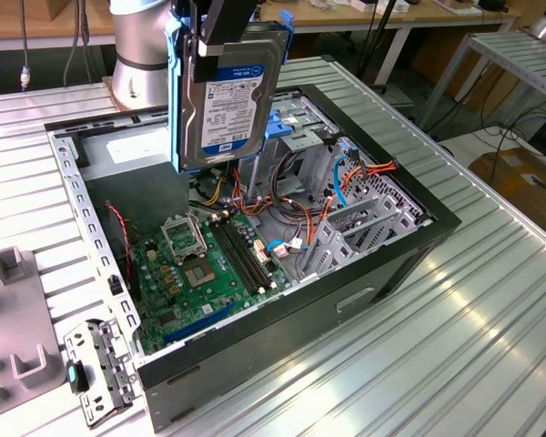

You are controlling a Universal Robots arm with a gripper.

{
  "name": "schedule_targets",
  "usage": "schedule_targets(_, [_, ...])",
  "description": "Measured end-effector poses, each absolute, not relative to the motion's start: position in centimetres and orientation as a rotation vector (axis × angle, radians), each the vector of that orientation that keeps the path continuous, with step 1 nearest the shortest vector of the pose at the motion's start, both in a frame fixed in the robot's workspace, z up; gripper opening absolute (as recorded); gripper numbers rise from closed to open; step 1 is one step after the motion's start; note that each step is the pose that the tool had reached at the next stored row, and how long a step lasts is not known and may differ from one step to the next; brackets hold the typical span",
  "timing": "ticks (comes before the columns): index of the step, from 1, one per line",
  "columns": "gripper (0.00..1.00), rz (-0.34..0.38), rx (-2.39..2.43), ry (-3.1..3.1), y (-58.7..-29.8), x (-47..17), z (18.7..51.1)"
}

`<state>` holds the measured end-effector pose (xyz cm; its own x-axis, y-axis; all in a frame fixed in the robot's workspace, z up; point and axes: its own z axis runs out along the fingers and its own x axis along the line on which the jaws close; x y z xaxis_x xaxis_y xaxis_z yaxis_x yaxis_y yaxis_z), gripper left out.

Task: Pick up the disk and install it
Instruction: 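Insert the disk into the insertion slot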

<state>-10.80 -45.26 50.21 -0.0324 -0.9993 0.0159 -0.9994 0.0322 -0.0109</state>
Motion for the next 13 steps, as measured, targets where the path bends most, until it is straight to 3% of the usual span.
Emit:
schedule_targets(7, [0.37,0.03,2.182,-2.254,-45.6,-10.8,50.2])
schedule_targets(13, [0.37,0.03,2.182,-2.254,-48.4,-10.8,50.2])
